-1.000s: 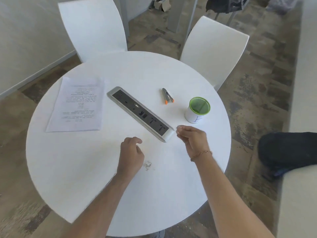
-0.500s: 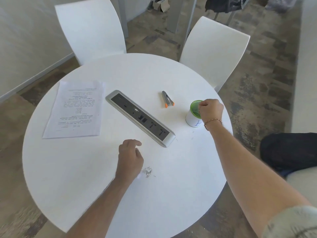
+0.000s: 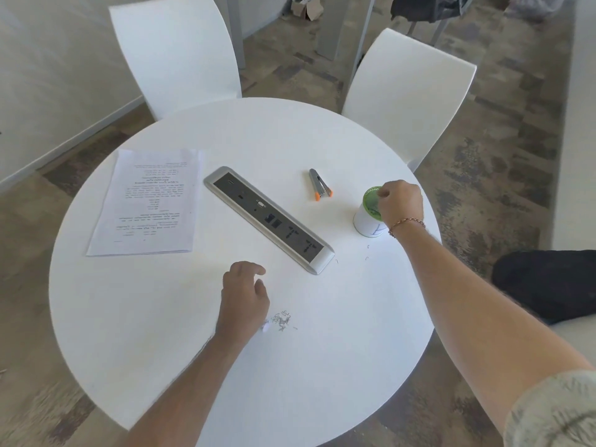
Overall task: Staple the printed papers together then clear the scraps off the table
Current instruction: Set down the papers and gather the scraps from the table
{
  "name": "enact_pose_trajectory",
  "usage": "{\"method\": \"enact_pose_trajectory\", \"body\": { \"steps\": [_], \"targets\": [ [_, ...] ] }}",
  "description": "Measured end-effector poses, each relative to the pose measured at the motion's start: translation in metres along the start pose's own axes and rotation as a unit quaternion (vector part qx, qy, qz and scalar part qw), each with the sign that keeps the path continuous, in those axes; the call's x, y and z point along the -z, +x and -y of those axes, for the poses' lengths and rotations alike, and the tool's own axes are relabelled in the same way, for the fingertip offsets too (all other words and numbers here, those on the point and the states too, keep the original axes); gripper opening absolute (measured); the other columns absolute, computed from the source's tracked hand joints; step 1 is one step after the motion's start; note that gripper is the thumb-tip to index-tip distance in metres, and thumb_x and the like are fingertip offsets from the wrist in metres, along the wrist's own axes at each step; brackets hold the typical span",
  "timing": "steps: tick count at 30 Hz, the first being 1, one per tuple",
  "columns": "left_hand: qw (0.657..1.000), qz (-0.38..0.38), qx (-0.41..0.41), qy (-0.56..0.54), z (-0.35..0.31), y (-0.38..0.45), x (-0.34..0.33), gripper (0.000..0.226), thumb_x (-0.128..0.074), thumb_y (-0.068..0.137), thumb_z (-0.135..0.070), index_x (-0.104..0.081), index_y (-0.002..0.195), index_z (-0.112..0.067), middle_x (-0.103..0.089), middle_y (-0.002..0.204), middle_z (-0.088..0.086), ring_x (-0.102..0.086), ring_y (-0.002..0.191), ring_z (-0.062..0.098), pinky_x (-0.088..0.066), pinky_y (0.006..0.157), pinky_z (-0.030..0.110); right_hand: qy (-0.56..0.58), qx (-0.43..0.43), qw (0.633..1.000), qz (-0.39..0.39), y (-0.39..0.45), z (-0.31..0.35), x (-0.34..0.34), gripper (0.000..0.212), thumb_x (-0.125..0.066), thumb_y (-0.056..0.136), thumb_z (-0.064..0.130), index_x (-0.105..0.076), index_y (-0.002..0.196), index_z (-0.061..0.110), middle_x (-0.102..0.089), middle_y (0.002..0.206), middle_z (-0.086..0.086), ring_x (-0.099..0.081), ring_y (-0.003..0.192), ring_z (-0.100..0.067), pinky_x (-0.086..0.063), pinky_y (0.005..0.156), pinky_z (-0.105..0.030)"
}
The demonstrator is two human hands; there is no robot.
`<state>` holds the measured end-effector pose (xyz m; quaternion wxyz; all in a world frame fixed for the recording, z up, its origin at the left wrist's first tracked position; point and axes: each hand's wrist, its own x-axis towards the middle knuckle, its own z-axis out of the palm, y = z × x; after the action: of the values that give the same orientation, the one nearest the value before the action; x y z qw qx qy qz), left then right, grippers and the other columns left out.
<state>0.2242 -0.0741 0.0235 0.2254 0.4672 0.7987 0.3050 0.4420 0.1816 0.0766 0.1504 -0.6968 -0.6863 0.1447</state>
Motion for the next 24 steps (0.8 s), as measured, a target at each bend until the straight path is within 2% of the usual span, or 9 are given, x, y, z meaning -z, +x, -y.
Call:
{"method": "enact_pose_trajectory", "body": {
  "steps": [4, 9, 11, 13, 15, 17, 18, 20, 24],
  "targets": [
    [1.0, 0.0, -0.006, -0.001, -0.001, 0.0, 0.001, 0.027, -0.052, 0.089, 0.002, -0.064, 0.107, -0.014, -0.058, 0.116, 0.0, -0.051, 0.108, 0.024, -0.04, 0.088, 0.029, 0.039, 0.037, 0.998, -0.022, -0.003, -0.002, 0.002, 0.034, -0.045, 0.075, -0.008, -0.073, 0.084, 0.009, -0.065, 0.095, -0.011, -0.058, 0.085, -0.032, -0.044, 0.068, -0.029],
    [1.0, 0.001, -0.002, -0.003, -0.001, -0.002, 0.0, 0.028, -0.051, 0.089, 0.002, -0.064, 0.107, -0.014, -0.057, 0.117, 0.0, -0.05, 0.109, 0.024, -0.041, 0.087, 0.03, 0.077, 0.122, 0.98, -0.137, -0.063, -0.009, -0.01, 0.026, -0.052, 0.083, -0.006, -0.073, 0.092, 0.005, -0.07, 0.096, -0.01, -0.06, 0.094, -0.028, -0.044, 0.075, -0.028],
    [1.0, 0.001, 0.0, -0.005, -0.002, -0.002, 0.0, 0.029, -0.05, 0.09, 0.003, -0.064, 0.107, -0.014, -0.057, 0.118, -0.001, -0.049, 0.11, 0.023, -0.042, 0.087, 0.031, 0.062, 0.143, 0.98, -0.123, -0.099, -0.025, -0.034, 0.023, -0.056, 0.083, -0.007, -0.073, 0.096, 0.002, -0.071, 0.097, -0.011, -0.062, 0.095, -0.03, -0.051, 0.077, -0.032],
    [1.0, 0.001, -0.003, -0.005, -0.002, -0.002, -0.001, 0.029, -0.049, 0.09, 0.003, -0.064, 0.107, -0.015, -0.057, 0.118, -0.001, -0.049, 0.11, 0.023, -0.042, 0.088, 0.031, 0.021, 0.143, 0.987, -0.075, -0.126, -0.045, -0.063, 0.024, -0.058, 0.085, -0.006, -0.069, 0.107, -0.004, -0.069, 0.108, -0.017, -0.062, 0.101, -0.036, -0.055, 0.083, -0.041],
    [1.0, -0.003, -0.01, -0.001, -0.001, -0.002, -0.001, 0.03, -0.048, 0.089, 0.004, -0.064, 0.106, -0.014, -0.057, 0.117, -0.001, -0.05, 0.11, 0.023, -0.042, 0.088, 0.03, -0.027, 0.116, 0.993, -0.005, -0.138, -0.06, -0.084, 0.036, -0.057, 0.094, 0.005, -0.056, 0.127, -0.009, -0.057, 0.132, -0.025, -0.052, 0.123, -0.042, -0.046, 0.102, -0.048],
    [1.0, -0.006, -0.011, 0.005, 0.0, -0.003, -0.001, 0.031, -0.048, 0.089, 0.005, -0.064, 0.106, -0.014, -0.056, 0.117, -0.002, -0.05, 0.108, 0.022, -0.04, 0.086, 0.027, -0.043, 0.077, 0.993, 0.078, -0.141, -0.066, -0.091, 0.055, -0.047, 0.102, 0.023, -0.033, 0.147, -0.007, -0.031, 0.155, -0.024, -0.025, 0.145, -0.038, -0.024, 0.118, -0.047],
    [1.0, -0.006, -0.01, 0.007, 0.0, -0.004, 0.0, 0.031, -0.047, 0.089, 0.005, -0.064, 0.106, -0.014, -0.056, 0.117, -0.003, -0.049, 0.108, 0.021, -0.038, 0.084, 0.026, -0.045, 0.063, 0.991, 0.106, -0.14, -0.067, -0.092, 0.062, -0.041, 0.104, 0.031, -0.022, 0.151, -0.003, -0.018, 0.161, -0.02, -0.012, 0.15, -0.034, -0.014, 0.121, -0.044],
    [1.0, -0.004, -0.007, 0.004, 0.001, -0.007, 0.0, 0.031, -0.046, 0.089, 0.005, -0.064, 0.106, -0.014, -0.055, 0.117, -0.003, -0.048, 0.108, 0.021, -0.036, 0.083, 0.023, -0.046, 0.063, 0.99, 0.121, -0.137, -0.065, -0.094, 0.068, -0.035, 0.104, 0.041, -0.011, 0.155, 0.002, -0.003, 0.164, -0.014, 0.001, 0.152, -0.027, -0.004, 0.122, -0.041],
    [1.0, -0.009, -0.009, 0.01, 0.004, -0.011, -0.003, 0.032, -0.047, 0.089, 0.006, -0.064, 0.107, -0.014, -0.056, 0.117, -0.001, -0.049, 0.108, 0.023, -0.038, 0.086, 0.027, -0.059, 0.071, 0.985, 0.147, -0.131, -0.056, -0.096, 0.072, -0.03, 0.104, 0.047, -0.005, 0.156, 0.004, 0.0, 0.165, -0.01, 0.005, 0.152, -0.023, 0.0, 0.122, -0.041]
  ]
}}
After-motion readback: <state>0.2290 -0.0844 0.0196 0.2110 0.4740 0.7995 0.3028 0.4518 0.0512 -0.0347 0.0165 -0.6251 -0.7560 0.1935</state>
